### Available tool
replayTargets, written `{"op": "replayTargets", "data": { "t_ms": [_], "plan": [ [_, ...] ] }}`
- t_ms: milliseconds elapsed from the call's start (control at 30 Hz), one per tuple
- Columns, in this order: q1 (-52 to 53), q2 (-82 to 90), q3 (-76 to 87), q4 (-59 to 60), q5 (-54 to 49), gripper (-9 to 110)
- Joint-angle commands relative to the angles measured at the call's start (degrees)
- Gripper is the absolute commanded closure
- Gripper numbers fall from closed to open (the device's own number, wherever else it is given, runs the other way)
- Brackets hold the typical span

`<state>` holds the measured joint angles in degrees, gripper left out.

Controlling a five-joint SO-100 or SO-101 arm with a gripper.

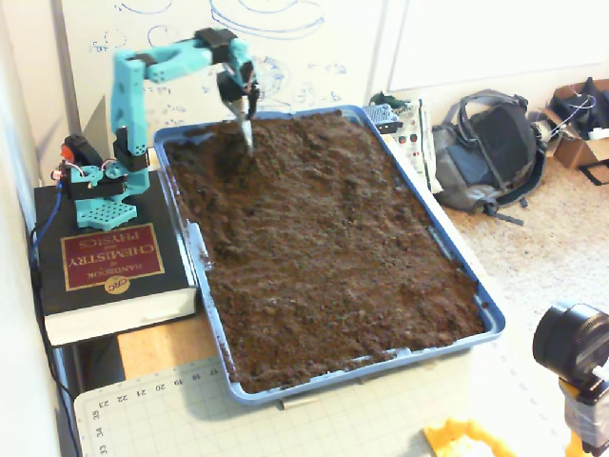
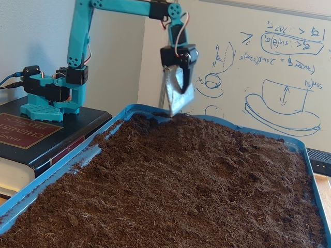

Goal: Build a berm.

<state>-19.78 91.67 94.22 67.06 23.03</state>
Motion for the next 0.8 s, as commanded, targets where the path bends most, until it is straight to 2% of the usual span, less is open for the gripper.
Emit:
{"op": "replayTargets", "data": {
  "t_ms": [0,200,400,600,767],
  "plan": [
    [1.58,16.00,8.88,-0.70,-6.50,101],
    [11.25,29.97,28.21,-1.58,-22.41,101],
    [22.32,32.08,37.35,-4.39,-37.27,101],
    [23.99,24.17,44.74,-14.68,-41.48,101],
    [23.99,18.54,47.29,-17.67,-41.75,101]
  ]
}}
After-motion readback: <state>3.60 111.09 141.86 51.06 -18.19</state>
